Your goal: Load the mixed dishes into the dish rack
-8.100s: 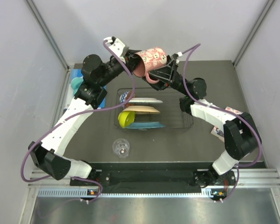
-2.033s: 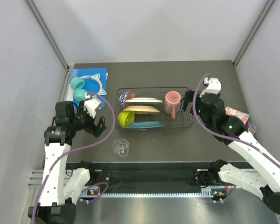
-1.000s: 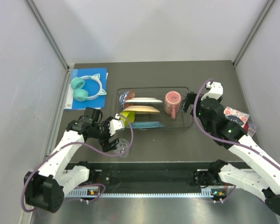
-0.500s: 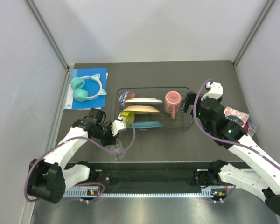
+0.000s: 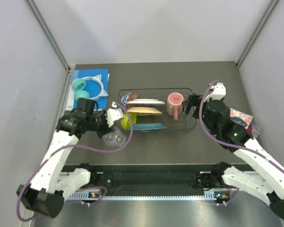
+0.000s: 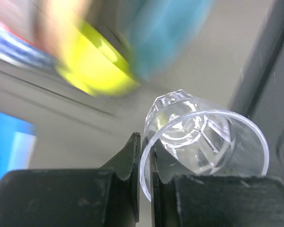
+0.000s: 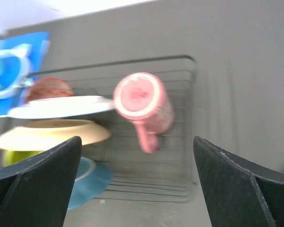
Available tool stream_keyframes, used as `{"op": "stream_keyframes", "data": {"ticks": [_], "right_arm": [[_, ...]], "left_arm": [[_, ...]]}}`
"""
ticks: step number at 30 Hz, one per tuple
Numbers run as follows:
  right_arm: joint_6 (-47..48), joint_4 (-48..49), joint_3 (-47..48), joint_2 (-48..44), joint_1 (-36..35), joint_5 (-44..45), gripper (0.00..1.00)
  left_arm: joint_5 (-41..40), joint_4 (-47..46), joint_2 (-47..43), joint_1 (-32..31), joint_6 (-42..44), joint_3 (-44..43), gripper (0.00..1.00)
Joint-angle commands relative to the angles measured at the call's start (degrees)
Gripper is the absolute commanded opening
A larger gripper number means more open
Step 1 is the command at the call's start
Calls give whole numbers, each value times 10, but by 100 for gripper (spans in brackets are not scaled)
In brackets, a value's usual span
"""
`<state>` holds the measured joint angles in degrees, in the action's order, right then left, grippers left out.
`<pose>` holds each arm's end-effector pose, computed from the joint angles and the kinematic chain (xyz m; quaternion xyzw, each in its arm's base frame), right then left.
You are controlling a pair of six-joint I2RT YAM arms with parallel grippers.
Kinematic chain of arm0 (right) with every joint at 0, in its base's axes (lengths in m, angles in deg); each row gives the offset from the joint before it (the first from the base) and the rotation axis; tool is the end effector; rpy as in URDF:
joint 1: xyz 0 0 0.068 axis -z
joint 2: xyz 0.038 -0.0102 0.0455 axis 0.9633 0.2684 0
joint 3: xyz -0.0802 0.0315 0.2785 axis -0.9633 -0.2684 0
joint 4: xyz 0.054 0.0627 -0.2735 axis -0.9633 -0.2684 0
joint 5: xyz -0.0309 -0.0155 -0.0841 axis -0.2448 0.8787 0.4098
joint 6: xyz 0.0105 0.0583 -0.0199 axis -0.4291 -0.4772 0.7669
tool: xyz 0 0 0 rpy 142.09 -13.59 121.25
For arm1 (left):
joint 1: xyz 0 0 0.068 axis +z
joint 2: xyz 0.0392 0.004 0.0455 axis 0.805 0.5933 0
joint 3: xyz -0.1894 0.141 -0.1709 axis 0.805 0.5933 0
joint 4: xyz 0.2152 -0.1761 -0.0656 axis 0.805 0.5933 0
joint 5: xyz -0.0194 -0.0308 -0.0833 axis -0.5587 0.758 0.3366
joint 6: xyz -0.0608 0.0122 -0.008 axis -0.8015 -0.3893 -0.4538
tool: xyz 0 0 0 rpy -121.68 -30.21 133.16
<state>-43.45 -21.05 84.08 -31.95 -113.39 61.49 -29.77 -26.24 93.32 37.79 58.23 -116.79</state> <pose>0.1729 0.1104 0.3631 0.0482 0.8012 0.1270 0.5827 0.1791 -0.0765 0.2968 0.5381 0.7615 -0.1874 0.3091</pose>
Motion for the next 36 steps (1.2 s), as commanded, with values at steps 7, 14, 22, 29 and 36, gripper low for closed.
{"op": "stream_keyframes", "data": {"ticks": [7,14,22,29,36], "right_arm": [[-65,213,39,-41,-9,-243,100],[-274,492,23,60,-4,-498,100],[-490,772,-42,123,4,-531,100],[-581,905,-57,183,3,-480,100],[-579,894,10,245,-13,-489,100]], "left_arm": [[57,-330,-65,2,-373,-223,0],[106,-489,78,21,-734,-352,0],[166,-630,123,39,-910,-362,0],[179,-681,106,40,-951,-296,0],[191,-717,97,39,-968,-243,0]]}}
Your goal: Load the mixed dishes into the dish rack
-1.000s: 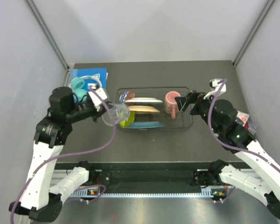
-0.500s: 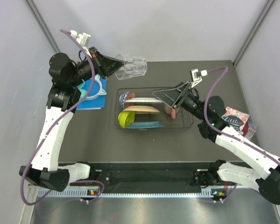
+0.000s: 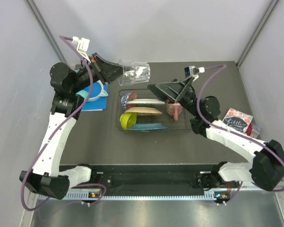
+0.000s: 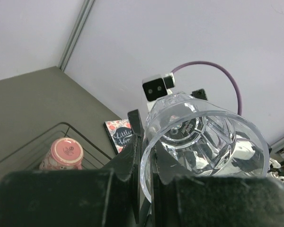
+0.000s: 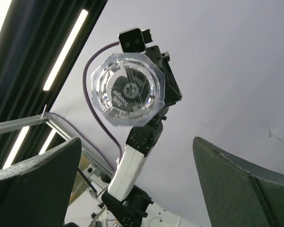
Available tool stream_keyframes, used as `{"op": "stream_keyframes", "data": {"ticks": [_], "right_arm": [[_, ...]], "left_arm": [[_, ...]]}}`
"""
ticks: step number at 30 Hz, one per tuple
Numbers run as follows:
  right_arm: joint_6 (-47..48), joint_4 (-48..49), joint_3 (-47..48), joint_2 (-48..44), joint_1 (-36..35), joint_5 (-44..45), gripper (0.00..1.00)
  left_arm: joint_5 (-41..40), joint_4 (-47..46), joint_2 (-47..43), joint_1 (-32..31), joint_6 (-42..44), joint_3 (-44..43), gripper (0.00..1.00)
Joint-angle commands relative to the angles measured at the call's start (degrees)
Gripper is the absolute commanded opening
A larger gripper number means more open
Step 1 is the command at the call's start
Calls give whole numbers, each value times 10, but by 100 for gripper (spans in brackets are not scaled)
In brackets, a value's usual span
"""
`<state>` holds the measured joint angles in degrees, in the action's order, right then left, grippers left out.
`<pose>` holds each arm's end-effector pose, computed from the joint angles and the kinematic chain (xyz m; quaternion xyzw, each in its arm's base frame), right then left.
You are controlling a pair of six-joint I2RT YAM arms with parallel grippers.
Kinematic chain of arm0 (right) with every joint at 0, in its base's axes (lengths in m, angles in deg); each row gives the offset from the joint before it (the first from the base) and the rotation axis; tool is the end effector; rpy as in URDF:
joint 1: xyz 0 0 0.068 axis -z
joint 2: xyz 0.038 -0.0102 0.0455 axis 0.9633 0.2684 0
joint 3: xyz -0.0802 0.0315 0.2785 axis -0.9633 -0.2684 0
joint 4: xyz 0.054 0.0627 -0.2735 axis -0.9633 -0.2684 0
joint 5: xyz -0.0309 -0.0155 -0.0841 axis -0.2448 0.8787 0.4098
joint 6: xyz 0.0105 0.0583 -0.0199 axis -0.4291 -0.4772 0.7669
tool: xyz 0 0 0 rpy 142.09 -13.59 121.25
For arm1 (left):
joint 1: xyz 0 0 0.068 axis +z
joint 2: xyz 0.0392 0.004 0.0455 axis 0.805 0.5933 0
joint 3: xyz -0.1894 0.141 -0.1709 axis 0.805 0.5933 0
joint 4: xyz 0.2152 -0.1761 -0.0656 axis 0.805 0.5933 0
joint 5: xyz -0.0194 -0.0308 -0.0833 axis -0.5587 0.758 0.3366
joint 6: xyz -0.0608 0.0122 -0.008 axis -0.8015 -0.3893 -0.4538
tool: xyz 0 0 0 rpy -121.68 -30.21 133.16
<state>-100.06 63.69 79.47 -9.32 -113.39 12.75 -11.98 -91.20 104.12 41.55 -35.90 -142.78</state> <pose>0.2148 0.1946 0.4018 0.0113 0.4569 0.8080 0.3717 0.2462 -0.0894 0.5276 0.1638 0.6003 -0.5799 0.5259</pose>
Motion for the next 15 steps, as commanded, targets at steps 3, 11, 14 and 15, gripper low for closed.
{"op": "stream_keyframes", "data": {"ticks": [3,11,14,15], "right_arm": [[-14,46,73,37,-16,-2,100],[-24,55,97,82,-17,3,100],[-25,53,105,92,-21,2,100],[-25,52,106,95,-21,2,100]], "left_arm": [[19,-75,-14,0,-30,31,0],[27,-82,-27,-4,-25,72,0],[31,-91,-28,-7,-24,83,0],[33,-93,-28,-9,-24,86,0]]}}
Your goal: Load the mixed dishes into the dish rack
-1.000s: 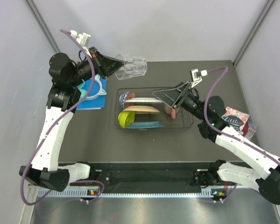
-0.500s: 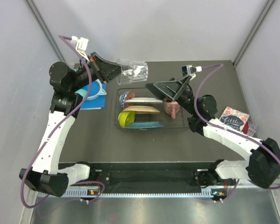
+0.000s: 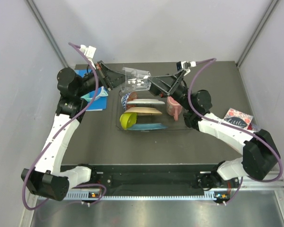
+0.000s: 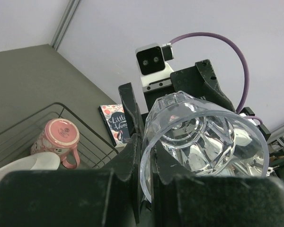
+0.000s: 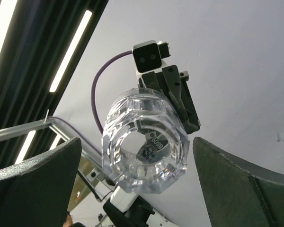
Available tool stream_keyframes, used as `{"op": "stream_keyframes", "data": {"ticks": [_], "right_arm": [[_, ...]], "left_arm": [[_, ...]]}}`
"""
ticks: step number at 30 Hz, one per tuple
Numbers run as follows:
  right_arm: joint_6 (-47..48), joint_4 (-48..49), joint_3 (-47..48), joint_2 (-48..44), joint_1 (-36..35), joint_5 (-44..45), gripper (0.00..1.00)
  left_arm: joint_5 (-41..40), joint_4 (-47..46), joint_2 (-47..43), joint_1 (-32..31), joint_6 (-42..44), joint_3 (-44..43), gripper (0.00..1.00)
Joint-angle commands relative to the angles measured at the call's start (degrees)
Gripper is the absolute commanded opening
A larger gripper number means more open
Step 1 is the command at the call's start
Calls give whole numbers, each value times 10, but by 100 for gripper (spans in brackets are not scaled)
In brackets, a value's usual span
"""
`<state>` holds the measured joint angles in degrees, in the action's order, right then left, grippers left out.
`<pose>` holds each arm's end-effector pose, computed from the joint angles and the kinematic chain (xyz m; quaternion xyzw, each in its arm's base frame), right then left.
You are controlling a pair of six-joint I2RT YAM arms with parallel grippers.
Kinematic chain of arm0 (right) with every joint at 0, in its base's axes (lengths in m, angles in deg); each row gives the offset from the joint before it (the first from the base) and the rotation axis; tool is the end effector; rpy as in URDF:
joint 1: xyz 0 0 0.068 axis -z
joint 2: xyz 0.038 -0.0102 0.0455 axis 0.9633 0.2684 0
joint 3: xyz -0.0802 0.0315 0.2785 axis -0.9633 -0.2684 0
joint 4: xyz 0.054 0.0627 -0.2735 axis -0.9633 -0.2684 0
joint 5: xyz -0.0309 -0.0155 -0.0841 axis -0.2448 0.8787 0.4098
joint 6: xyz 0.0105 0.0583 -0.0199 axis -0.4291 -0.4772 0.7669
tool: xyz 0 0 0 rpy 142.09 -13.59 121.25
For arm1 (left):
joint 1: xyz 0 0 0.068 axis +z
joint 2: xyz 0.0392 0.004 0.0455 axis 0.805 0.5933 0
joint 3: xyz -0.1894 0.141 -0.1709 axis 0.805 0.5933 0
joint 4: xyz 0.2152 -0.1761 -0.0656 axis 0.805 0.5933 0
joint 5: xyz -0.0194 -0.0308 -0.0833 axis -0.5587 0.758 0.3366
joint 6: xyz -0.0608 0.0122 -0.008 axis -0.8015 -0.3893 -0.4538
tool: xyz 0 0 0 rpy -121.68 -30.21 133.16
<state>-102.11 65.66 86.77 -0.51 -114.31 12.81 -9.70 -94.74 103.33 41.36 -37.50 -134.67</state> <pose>0.2423 0.2236 0.4070 0.0147 0.4535 0.8186 0.3522 0.2554 -0.0936 0.4861 0.1563 0.6226 -0.5943 0.4846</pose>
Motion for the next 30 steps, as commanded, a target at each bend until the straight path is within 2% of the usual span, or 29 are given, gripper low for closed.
{"op": "stream_keyframes", "data": {"ticks": [1,17,30], "right_arm": [[-6,32,35,8,-13,-1,100],[23,3,86,28,-20,-31,100],[1,12,32,17,-26,-49,95]], "left_arm": [[12,-59,-18,-8,-9,4,0],[6,-77,-13,-21,8,46,0],[-1,-100,4,-21,9,27,0]]}}
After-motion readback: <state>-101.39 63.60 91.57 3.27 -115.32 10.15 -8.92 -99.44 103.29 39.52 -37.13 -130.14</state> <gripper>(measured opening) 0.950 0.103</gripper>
